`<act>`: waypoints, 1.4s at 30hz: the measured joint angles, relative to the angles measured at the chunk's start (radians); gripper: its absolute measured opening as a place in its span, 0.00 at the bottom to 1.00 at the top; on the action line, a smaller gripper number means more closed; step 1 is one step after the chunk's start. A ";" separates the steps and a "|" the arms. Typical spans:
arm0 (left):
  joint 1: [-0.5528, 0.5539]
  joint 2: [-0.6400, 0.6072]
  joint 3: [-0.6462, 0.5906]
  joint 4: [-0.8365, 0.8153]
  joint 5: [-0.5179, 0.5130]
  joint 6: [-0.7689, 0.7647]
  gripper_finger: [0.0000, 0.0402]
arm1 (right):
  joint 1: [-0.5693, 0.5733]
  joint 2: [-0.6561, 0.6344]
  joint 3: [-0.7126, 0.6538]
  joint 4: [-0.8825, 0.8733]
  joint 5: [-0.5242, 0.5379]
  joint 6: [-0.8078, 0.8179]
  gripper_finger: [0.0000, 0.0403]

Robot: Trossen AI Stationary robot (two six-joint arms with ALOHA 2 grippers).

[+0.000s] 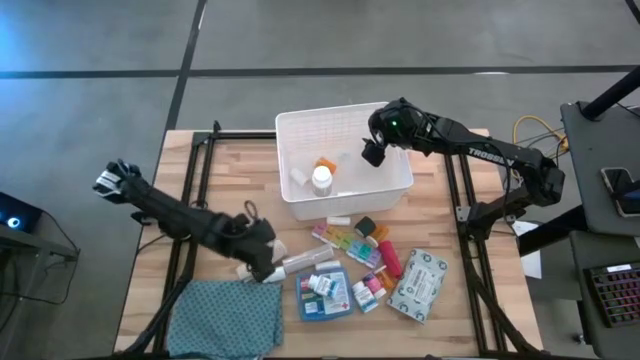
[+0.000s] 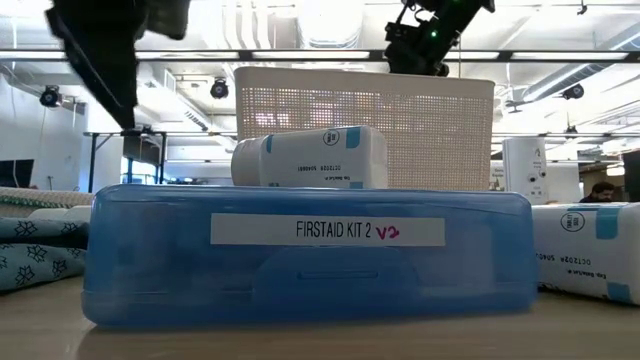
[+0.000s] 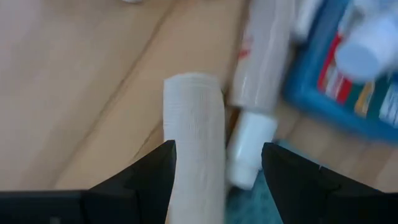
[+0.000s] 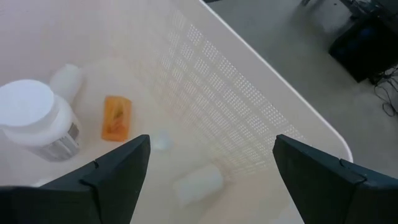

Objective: Pick & place medical supplies in basket/bin
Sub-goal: Put the white bandage into the bin

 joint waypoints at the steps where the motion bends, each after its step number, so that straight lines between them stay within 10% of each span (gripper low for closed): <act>1: -0.020 -0.014 -0.032 0.030 -0.035 -0.066 0.54 | 0.000 0.000 0.000 -0.005 -0.001 0.002 0.82; 7: -0.069 -0.042 -0.152 0.106 -0.071 -0.234 0.58 | 0.000 0.000 0.000 -0.010 -0.001 0.003 0.82; 33: -0.065 0.286 -0.187 0.180 -0.060 -0.134 0.74 | 0.000 0.000 0.000 -0.009 0.000 0.033 0.82; 42: -0.046 0.220 -0.169 0.115 -0.033 -0.108 0.36 | 0.000 0.000 0.000 -0.010 0.002 0.032 0.82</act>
